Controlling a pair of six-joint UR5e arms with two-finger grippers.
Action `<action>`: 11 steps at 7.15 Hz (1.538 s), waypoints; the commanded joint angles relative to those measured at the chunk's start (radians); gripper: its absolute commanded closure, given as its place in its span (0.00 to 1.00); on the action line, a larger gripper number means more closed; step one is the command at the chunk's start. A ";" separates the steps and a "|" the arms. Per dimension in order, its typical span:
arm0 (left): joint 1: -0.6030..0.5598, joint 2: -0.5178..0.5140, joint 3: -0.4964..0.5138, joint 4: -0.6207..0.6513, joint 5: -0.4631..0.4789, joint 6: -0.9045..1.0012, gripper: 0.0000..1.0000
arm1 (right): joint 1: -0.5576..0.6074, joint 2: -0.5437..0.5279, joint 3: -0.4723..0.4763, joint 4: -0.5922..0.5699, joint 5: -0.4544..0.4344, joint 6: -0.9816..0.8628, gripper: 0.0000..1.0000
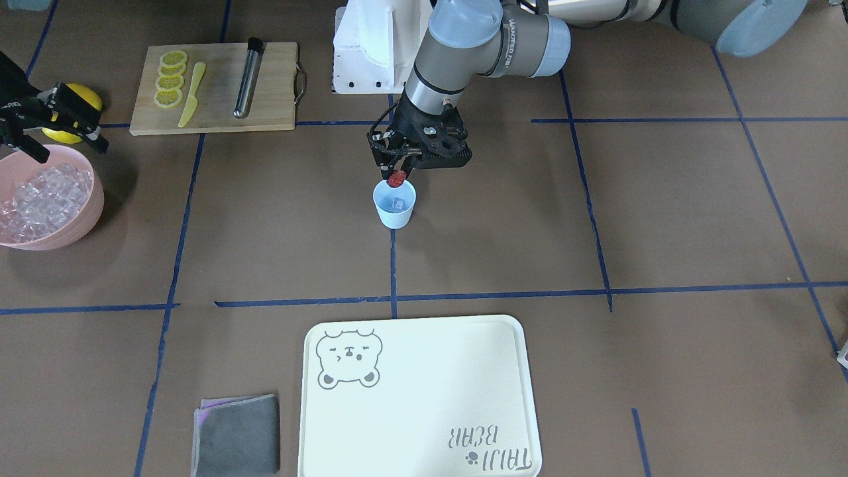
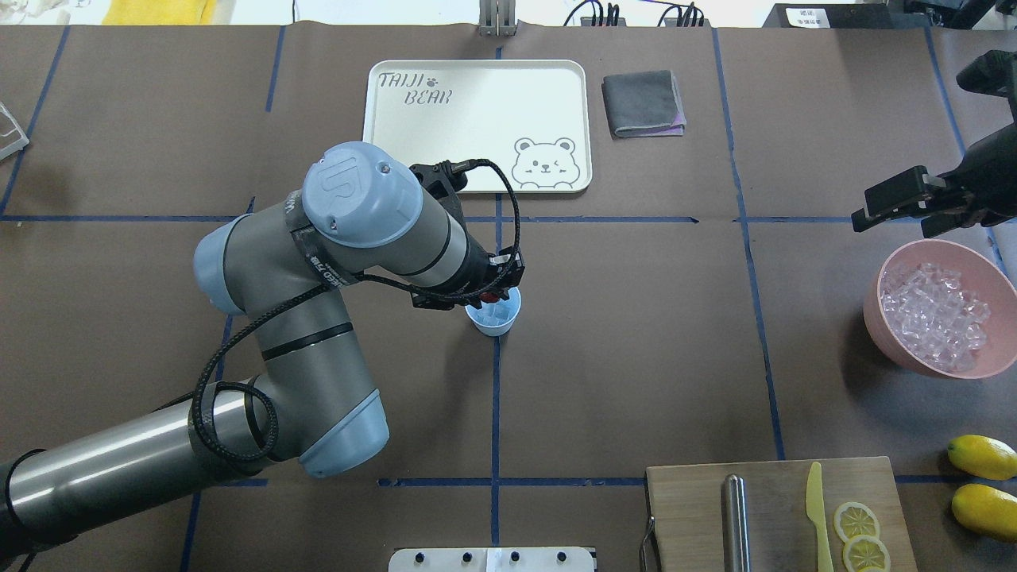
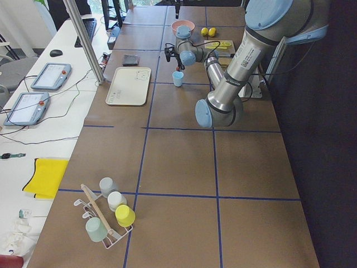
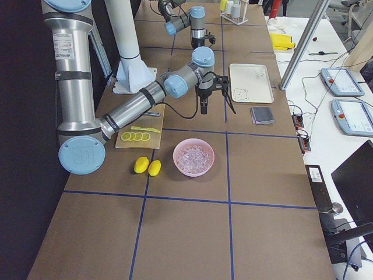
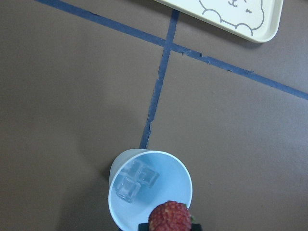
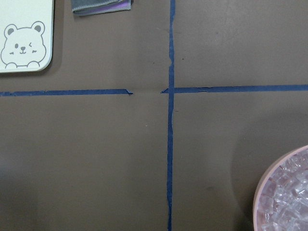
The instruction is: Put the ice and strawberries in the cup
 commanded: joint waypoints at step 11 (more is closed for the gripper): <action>-0.733 0.712 -0.266 0.260 -0.254 1.456 0.00 | 0.383 -0.084 -0.291 -0.018 0.008 -0.672 0.00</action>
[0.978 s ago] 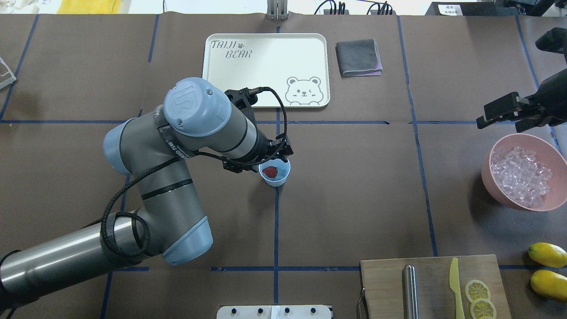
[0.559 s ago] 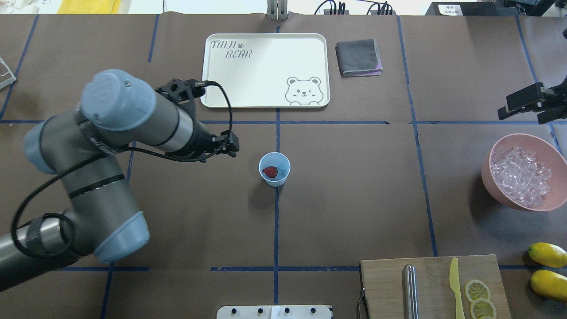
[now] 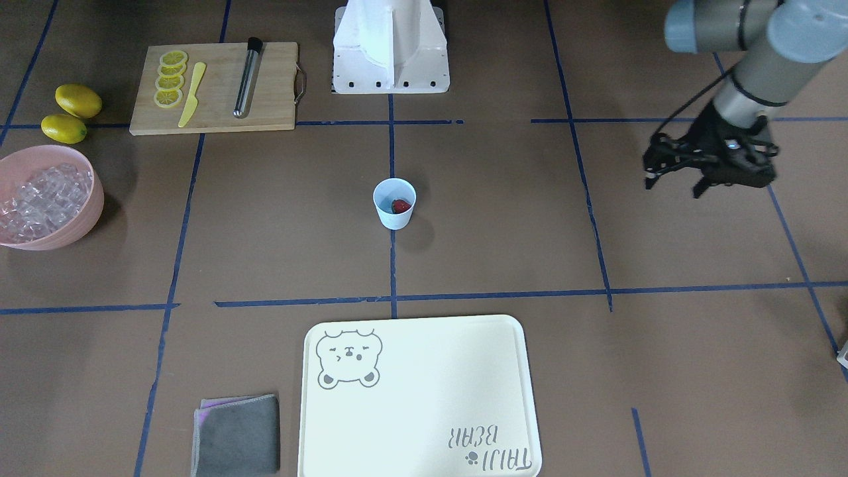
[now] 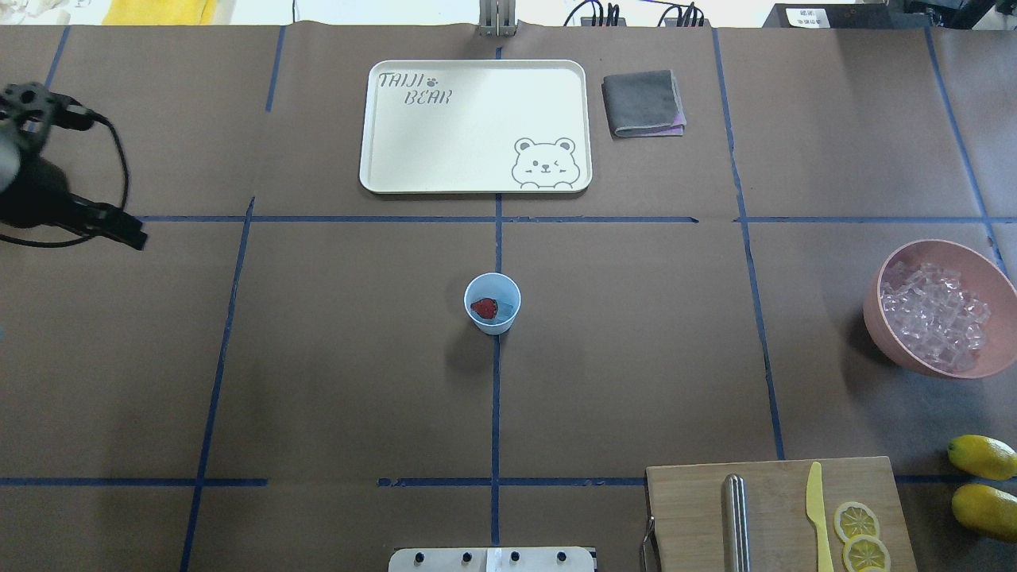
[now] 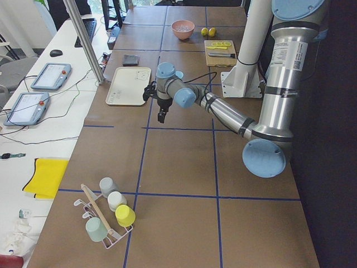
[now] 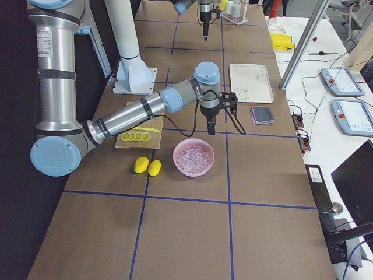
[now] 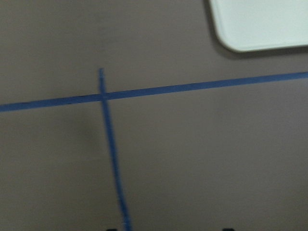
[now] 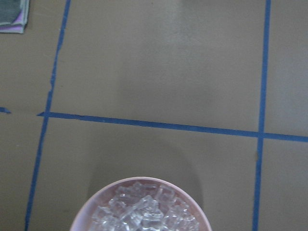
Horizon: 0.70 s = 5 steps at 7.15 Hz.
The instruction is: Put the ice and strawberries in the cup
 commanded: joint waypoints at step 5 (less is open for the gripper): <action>-0.467 0.071 0.054 0.542 -0.185 0.654 0.00 | 0.091 0.022 -0.109 -0.194 -0.003 -0.295 0.00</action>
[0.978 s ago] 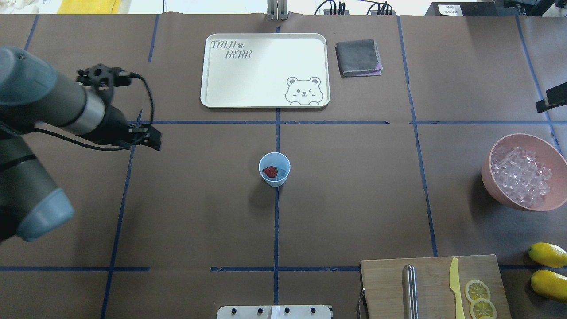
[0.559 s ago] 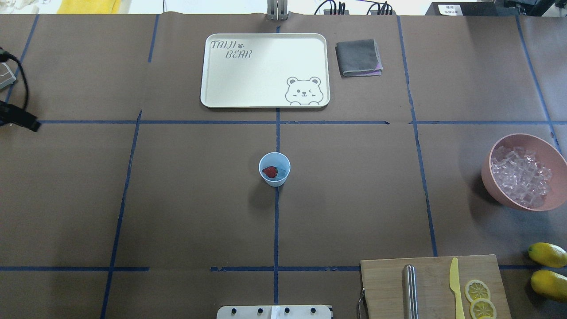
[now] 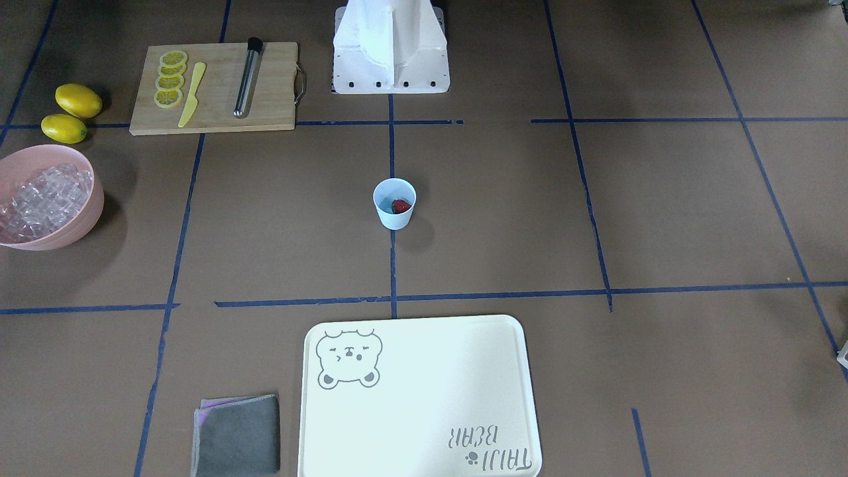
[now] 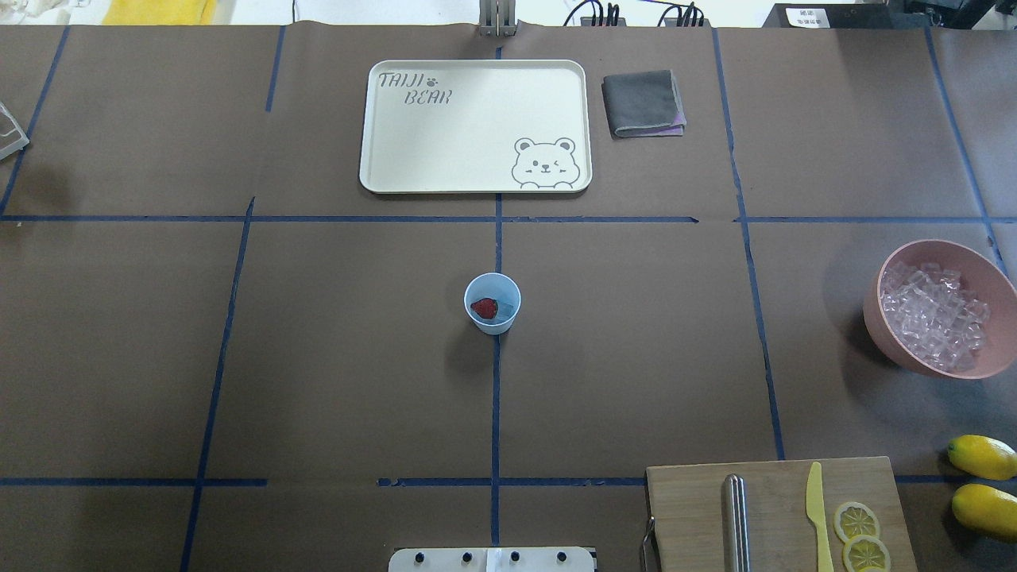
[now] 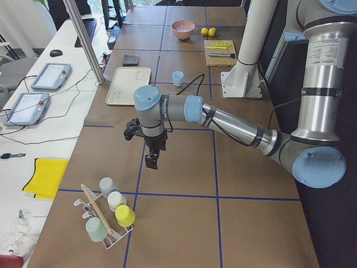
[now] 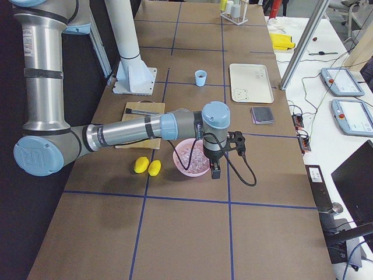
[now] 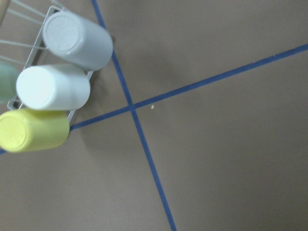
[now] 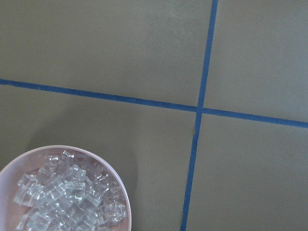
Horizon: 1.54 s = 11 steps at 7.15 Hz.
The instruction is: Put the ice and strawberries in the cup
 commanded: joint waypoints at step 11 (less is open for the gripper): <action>-0.092 0.069 0.123 0.035 -0.128 0.119 0.00 | -0.024 0.066 0.028 -0.074 -0.006 0.007 0.00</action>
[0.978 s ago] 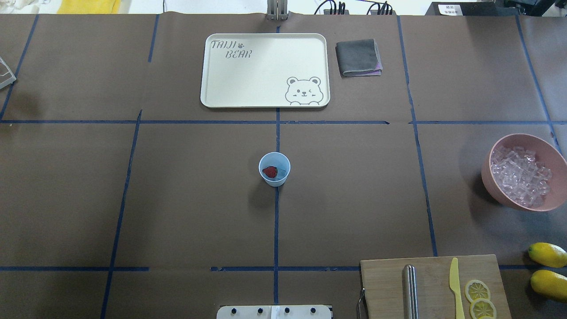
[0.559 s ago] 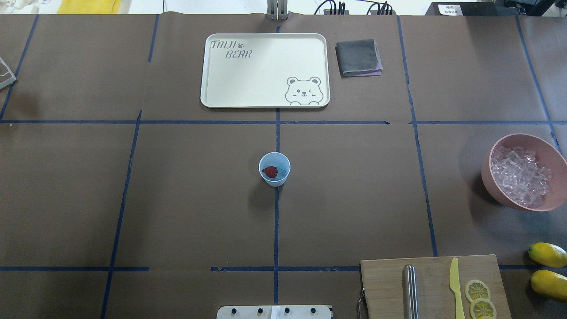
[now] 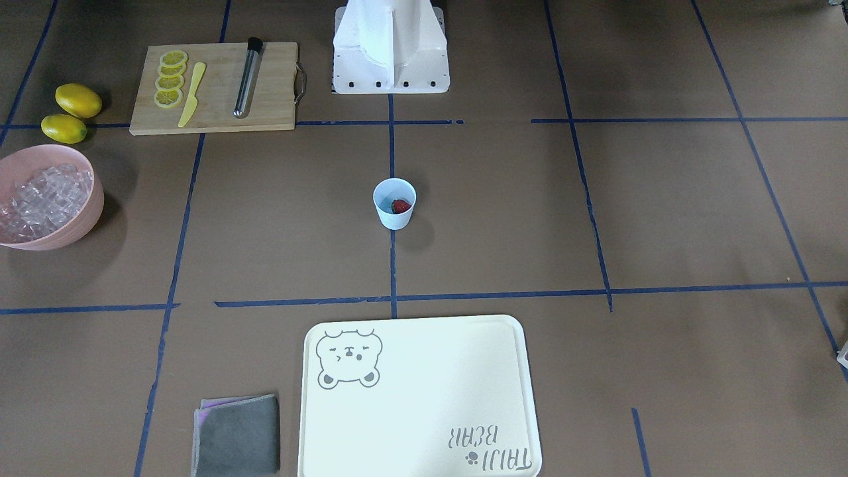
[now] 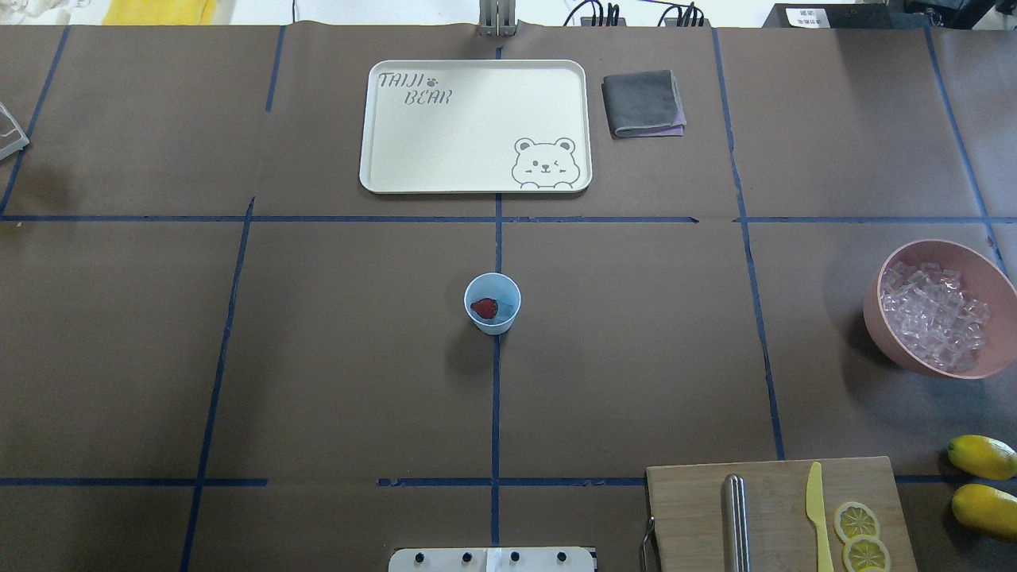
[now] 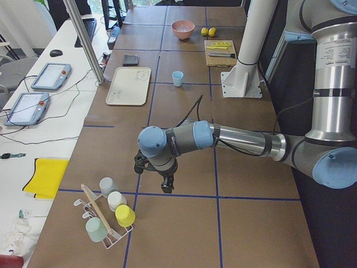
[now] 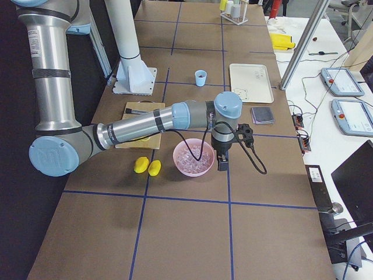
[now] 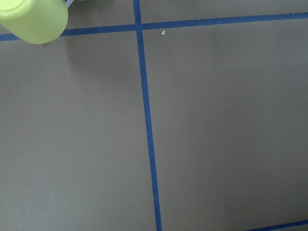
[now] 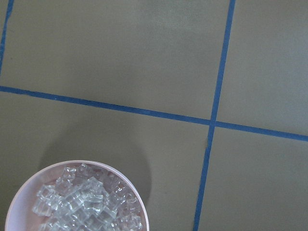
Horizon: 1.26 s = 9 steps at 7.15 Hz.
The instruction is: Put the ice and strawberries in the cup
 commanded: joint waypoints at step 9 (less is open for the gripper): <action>0.003 0.055 -0.010 -0.024 -0.002 -0.005 0.00 | -0.021 -0.031 0.024 -0.114 -0.017 -0.056 0.00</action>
